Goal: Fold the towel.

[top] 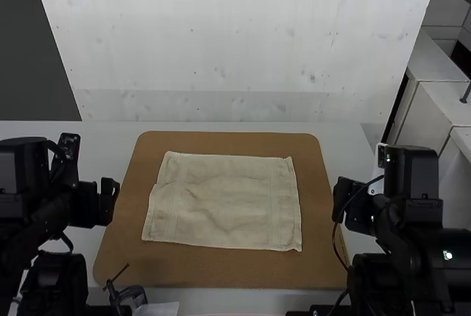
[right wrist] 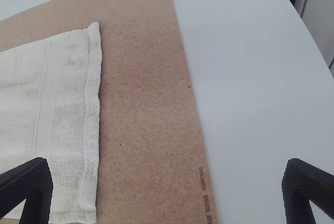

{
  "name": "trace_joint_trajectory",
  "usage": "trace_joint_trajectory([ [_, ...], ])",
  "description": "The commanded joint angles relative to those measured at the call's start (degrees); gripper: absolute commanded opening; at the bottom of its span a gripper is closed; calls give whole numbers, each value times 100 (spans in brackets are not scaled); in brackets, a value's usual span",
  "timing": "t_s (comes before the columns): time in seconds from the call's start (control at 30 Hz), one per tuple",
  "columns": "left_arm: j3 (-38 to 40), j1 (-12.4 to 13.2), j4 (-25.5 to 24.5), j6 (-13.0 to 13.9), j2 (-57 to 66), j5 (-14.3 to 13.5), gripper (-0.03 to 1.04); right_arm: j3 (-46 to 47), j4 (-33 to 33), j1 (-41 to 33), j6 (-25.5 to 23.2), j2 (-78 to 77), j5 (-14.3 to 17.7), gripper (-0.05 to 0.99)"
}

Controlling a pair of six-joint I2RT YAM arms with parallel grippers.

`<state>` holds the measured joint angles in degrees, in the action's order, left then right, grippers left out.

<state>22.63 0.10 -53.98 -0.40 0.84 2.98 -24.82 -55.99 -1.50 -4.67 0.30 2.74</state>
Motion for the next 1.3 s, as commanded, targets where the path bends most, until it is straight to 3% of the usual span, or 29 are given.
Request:
trace_joint_trajectory([
  [0.0, 215, 34, 45, 58, -49, 9, 98, -85, 44, -44, 36, -82, -90, 96],
  [0.33, 382, 8, 71, 67, 74, 53, 98, -304, 123, 88, -61, 6, -63, 96],
  [0.5, 1059, -150, 168, 67, 1419, 27, 98, -858, 352, -52, -69, 1377, -169, 96],
  [0.63, 1463, -177, 555, 84, 2491, 9, 95, -981, 932, -140, -122, 2484, -389, 96],
  [0.7, 1578, -177, 695, -39, 3097, 0, 94, -1043, 1222, -167, -157, 3108, -476, 96],
  [0.87, 1894, -221, 1073, -311, 4592, -79, 99, -1183, 2030, -290, -166, 4734, -459, 96],
  [1.0, 2087, -309, 1592, -302, 5752, -228, 99, -1631, 2382, -641, -316, 6070, -274, 96],
  [1.13, 2509, -405, 1785, -285, 6842, -518, 99, -2255, 2760, -764, -483, 7371, -239, 96],
  [1.27, 2949, -484, 1829, -320, 7677, -544, 98, -3055, 2813, -1002, -694, 8663, -230, 96],
])
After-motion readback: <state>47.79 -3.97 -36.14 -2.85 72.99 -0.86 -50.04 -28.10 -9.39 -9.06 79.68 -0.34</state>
